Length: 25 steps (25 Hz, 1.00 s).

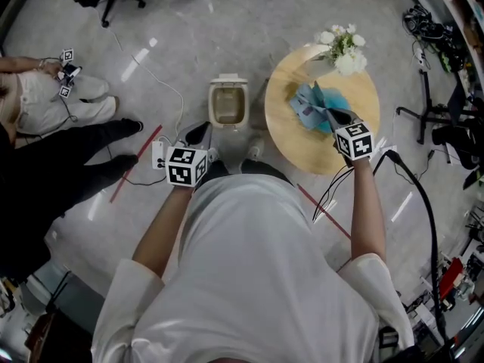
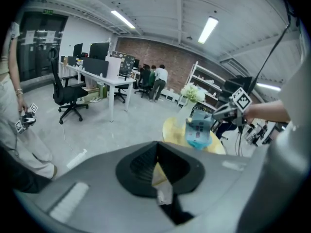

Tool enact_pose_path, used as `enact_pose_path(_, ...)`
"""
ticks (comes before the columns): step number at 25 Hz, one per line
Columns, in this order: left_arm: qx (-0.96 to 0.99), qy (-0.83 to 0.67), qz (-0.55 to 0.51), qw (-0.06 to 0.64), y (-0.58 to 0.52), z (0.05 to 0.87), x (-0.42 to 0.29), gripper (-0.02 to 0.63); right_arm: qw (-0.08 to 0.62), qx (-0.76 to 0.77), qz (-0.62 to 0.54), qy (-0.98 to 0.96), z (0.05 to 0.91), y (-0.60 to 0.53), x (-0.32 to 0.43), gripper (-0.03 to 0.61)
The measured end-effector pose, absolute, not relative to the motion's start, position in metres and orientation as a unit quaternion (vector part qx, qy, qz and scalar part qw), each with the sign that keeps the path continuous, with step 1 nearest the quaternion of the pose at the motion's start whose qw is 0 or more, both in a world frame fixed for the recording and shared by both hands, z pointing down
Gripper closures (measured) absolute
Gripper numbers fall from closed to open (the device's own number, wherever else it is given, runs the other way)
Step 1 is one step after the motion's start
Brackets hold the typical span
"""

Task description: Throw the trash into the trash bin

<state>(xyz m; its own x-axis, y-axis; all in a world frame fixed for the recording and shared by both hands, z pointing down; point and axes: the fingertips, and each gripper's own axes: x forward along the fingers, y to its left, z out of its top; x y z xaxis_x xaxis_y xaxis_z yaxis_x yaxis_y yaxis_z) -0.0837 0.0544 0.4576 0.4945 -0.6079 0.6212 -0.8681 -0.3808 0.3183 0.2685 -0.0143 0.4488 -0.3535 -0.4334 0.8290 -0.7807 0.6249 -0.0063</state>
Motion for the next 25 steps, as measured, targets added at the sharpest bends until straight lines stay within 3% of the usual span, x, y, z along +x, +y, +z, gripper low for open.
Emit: enact_pose_path(25,0.757,-0.523,0.196,0.338,0.095,0.463,-0.176,0.611,0.429,0.279,0.189,-0.838,0.476,-0.018,0.123,0.577)
